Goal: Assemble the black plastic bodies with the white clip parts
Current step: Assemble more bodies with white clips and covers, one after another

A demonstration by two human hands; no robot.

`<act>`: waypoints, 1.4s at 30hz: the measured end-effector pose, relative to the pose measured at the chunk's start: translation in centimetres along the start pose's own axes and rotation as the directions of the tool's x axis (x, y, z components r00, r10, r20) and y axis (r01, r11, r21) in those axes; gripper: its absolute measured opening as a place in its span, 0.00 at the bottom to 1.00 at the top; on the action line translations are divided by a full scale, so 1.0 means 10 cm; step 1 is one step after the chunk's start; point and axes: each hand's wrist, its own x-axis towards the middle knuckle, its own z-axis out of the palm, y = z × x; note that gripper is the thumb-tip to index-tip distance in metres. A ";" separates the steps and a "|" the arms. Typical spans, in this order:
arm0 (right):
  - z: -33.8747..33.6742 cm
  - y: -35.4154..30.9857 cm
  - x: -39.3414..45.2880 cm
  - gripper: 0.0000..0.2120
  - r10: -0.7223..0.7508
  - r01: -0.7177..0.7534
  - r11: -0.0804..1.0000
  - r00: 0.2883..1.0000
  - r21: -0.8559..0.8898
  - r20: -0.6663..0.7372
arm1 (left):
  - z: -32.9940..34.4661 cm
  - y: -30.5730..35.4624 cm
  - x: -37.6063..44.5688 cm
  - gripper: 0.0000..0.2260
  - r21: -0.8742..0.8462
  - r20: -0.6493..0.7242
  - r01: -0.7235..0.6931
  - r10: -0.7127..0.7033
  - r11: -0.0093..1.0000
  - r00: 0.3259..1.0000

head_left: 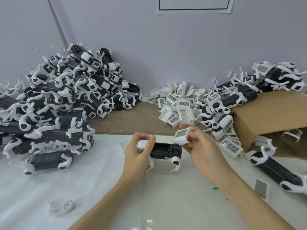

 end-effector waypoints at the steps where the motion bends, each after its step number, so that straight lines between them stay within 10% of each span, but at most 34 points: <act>1: 0.01 -0.01 -0.01 0.12 -0.003 0.003 1.000 1.000 0.018 -0.001 | 0.00 0.01 0.00 0.10 0.004 0.004 0.001 -0.001 1.000 1.000; 18: 0.14 0.17 -0.07 0.03 -0.273 0.285 0.707 0.954 -0.648 0.122 | 0.08 0.04 -0.10 0.18 0.148 0.111 -0.250 0.235 0.957 0.966; 22: 0.06 0.22 -0.06 0.07 -0.127 0.141 0.803 0.990 -0.579 0.064 | 0.10 0.03 -0.10 0.13 0.203 0.122 -0.263 0.242 0.943 0.963; 36: 0.14 0.29 -0.11 0.16 -0.413 0.318 0.747 0.910 -0.584 -0.032 | 0.12 0.10 -0.14 0.17 0.130 0.123 -0.222 0.207 0.966 0.971; 42: 0.16 0.30 -0.17 0.04 -0.376 0.387 0.600 0.909 -0.700 0.180 | 0.10 0.09 -0.13 0.17 0.123 0.131 -0.214 0.198 0.969 0.971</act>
